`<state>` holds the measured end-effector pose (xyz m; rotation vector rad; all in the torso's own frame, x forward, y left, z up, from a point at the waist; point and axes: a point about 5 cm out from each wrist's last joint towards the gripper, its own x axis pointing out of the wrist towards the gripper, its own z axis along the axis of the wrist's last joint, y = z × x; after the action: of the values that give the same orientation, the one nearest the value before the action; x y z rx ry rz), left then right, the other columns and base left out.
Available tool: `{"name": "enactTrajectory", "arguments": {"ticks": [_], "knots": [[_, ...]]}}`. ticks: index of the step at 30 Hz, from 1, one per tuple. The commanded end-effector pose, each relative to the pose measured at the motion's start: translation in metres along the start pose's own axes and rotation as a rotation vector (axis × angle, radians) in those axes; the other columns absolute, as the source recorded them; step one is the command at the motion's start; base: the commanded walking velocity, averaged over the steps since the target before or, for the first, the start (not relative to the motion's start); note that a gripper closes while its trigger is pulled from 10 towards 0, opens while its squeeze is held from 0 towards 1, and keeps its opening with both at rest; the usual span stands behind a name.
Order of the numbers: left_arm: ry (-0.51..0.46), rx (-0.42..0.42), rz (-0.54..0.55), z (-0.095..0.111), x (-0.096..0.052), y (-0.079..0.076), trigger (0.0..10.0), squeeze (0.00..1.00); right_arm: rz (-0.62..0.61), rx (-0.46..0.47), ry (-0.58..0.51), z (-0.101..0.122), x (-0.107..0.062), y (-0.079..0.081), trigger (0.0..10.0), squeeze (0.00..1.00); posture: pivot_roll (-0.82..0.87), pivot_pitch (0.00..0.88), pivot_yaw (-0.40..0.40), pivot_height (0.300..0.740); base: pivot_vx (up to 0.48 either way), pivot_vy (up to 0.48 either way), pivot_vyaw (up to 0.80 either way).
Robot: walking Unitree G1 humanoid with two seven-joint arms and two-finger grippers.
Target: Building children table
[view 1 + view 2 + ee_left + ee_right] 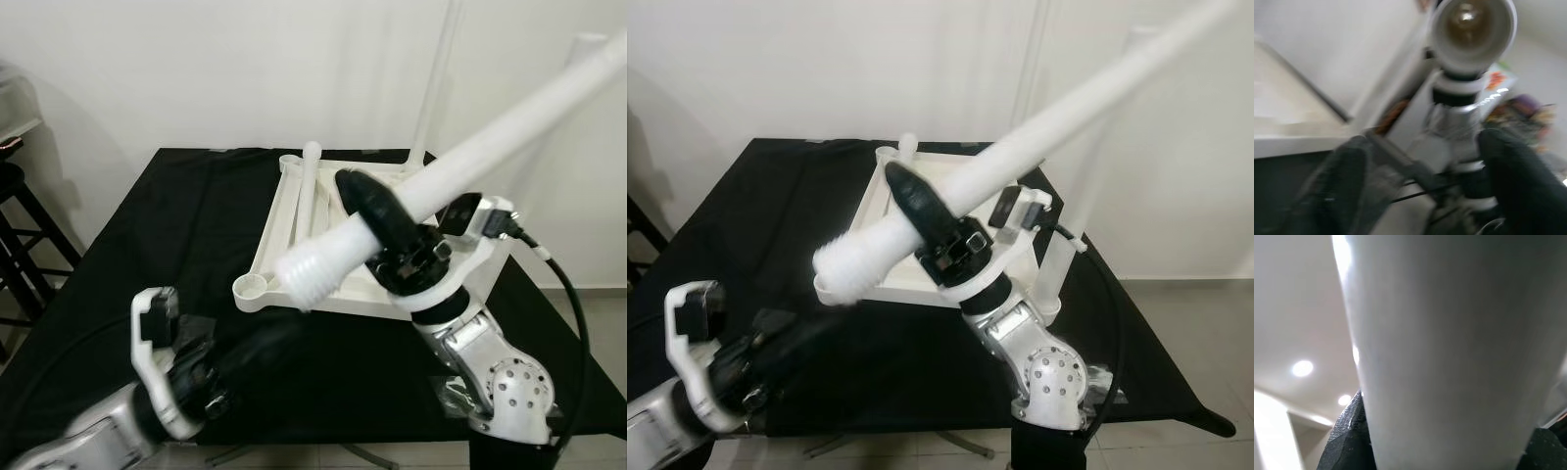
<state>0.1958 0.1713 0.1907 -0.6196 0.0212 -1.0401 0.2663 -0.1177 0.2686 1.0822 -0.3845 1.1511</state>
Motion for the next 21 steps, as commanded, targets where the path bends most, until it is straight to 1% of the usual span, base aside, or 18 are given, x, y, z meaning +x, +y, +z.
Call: {"name": "enactTrajectory", "arguments": {"ticks": [1,2,3,5,6,7,8,9,11,12,13,14,17,18,19,20,21], "knots": [[-0.031,0.134,0.191,0.017,-0.008,0.02,10.0,1.0,-0.059,-0.079,0.043,0.001,0.001,-0.005,0.0,0.0,-0.07,0.0,-0.04,0.74,0.0,0.0,0.0],[-0.031,0.134,0.191,0.017,-0.008,0.02,10.0,1.0,-0.059,-0.079,0.043,0.001,0.001,-0.005,0.0,0.0,-0.07,0.0,-0.04,0.74,0.0,0.0,0.0],[-0.097,0.189,0.35,0.032,-0.01,0.036,10.0,1.0,-0.134,-0.17,0.121,-0.002,-0.001,-0.012,0.0,0.0,-0.07,0.0,-0.04,0.74,0.0,0.0,0.0],[-0.097,0.189,0.35,0.032,-0.01,0.036,10.0,1.0,-0.134,-0.17,0.121,-0.002,-0.001,-0.012,0.0,0.0,-0.07,0.0,-0.04,0.74,0.0,0.0,0.0],[-0.147,0.213,0.452,0.042,-0.012,0.045,10.0,1.0,-0.183,-0.233,0.177,-0.005,-0.003,-0.018,0.0,0.0,-0.07,0.0,-0.04,0.74,0.0,0.0,0.0],[-0.2,0.212,0.557,0.051,-0.01,0.055,10.0,0.02,-0.257,-0.347,0.291,-0.014,-0.009,-0.028,0.4,0.0,-0.07,0.0,-0.037,0.74,0.0,0.0,0.0],[-0.2,0.212,0.557,0.051,-0.01,0.055,10.0,0.02,-0.257,-0.347,0.291,-0.014,-0.009,-0.028,0.4,0.0,-0.07,0.0,-0.037,0.74,0.0,0.0,0.0],[-0.228,0.236,0.644,0.057,-0.006,0.062,10.0,0.0,-0.323,-0.436,0.399,-0.024,-0.018,-0.038,9.9,0.0,-0.07,0.0,-0.037,0.74,0.0,0.0,0.0],[-0.228,0.236,0.644,0.057,-0.006,0.062,10.0,0.0,-0.323,-0.436,0.399,-0.024,-0.018,-0.038,9.9,0.0,-0.07,0.0,-0.037,0.74,0.0,0.0,0.0],[-0.241,0.258,0.699,0.061,-0.001,0.066,10.0,0.0,-0.37,-0.498,0.479,-0.032,-0.027,-0.046,10.0,0.0,-0.07,0.0,-0.035,0.74,0.0,0.0,0.0],[-0.241,0.258,0.699,0.061,-0.001,0.066,10.0,0.0,-0.37,-0.498,0.479,-0.032,-0.027,-0.046,10.0,0.0,-0.07,0.0,-0.035,0.74,0.0,0.0,0.0],[-0.186,0.339,0.761,0.061,0.006,0.069,10.0,0.0,-0.433,-0.568,0.551,-0.038,-0.038,-0.054,10.0,0.0,-0.08,0.0,-0.034,0.74,0.0,0.0,0.0],[-0.186,0.339,0.761,0.061,0.006,0.069,10.0,0.0,-0.433,-0.568,0.551,-0.038,-0.038,-0.054,10.0,0.0,-0.08,0.0,-0.034,0.74,0.0,0.0,0.0],[-0.142,0.404,0.791,0.059,0.011,0.07,10.0,0.0,-0.47,-0.605,0.583,-0.04,-0.044,-0.059,10.0,0.0,-0.08,0.0,-0.033,0.74,0.0,0.0,0.0],[-0.142,0.404,0.791,0.059,0.011,0.07,10.0,0.0,-0.47,-0.605,0.583,-0.04,-0.044,-0.059,10.0,0.0,-0.08,0.0,-0.033,0.74,0.0,0.0,0.0],[-0.059,0.521,0.771,0.056,0.015,0.07,10.0,0.0,-0.523,-0.666,0.602,-0.037,-0.051,-0.065,10.0,0.0,-0.08,0.0,-0.029,0.74,0.0,0.0,0.0],[-0.059,0.521,0.771,0.056,0.015,0.07,10.0,0.0,-0.523,-0.666,0.602,-0.037,-0.051,-0.065,10.0,0.0,-0.08,0.0,-0.029,0.74,0.0,0.0,0.0]]}}
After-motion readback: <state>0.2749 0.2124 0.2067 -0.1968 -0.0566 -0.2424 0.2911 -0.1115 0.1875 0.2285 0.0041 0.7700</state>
